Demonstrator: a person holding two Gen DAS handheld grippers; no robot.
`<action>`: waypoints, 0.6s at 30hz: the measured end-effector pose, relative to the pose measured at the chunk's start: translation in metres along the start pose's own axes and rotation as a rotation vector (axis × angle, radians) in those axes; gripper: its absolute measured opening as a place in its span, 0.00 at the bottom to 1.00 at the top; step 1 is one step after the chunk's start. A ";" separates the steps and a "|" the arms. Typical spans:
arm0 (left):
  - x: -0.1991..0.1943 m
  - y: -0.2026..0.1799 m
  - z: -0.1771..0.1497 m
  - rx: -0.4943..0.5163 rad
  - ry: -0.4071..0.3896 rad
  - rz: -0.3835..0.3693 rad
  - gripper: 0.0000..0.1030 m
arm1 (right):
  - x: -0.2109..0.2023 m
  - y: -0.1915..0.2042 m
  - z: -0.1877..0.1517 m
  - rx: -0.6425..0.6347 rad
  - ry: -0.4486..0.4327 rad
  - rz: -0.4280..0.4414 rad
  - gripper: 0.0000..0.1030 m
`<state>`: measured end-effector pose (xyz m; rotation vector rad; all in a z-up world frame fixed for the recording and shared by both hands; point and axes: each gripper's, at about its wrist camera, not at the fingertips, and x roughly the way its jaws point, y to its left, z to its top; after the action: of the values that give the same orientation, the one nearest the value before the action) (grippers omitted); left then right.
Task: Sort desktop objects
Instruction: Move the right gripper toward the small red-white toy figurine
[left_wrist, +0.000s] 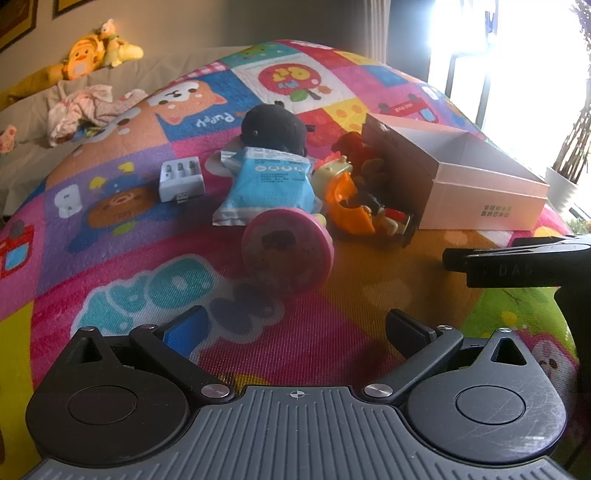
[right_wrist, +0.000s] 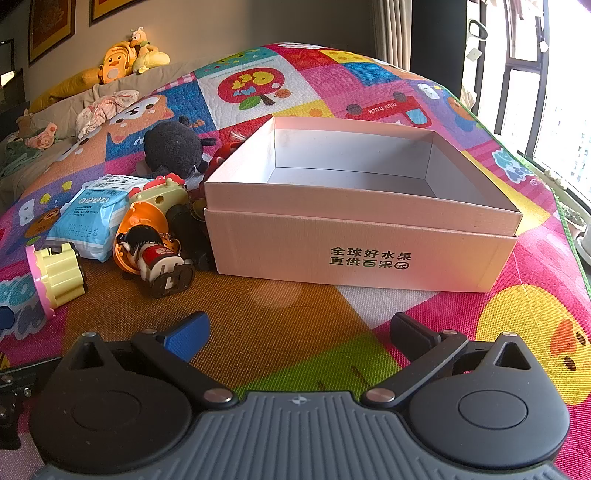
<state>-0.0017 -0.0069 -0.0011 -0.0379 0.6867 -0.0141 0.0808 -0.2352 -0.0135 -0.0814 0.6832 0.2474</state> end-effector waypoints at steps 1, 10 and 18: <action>0.000 0.001 0.000 0.000 0.001 0.000 1.00 | 0.000 0.000 0.000 -0.001 0.000 -0.001 1.00; 0.001 0.002 0.000 0.004 0.002 0.001 1.00 | 0.001 0.000 0.000 0.003 0.006 0.008 1.00; 0.001 0.005 -0.001 -0.003 0.000 -0.008 1.00 | -0.026 0.000 -0.016 -0.043 0.060 0.055 1.00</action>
<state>-0.0015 -0.0022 -0.0022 -0.0436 0.6870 -0.0206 0.0512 -0.2431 -0.0091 -0.1116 0.7403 0.3134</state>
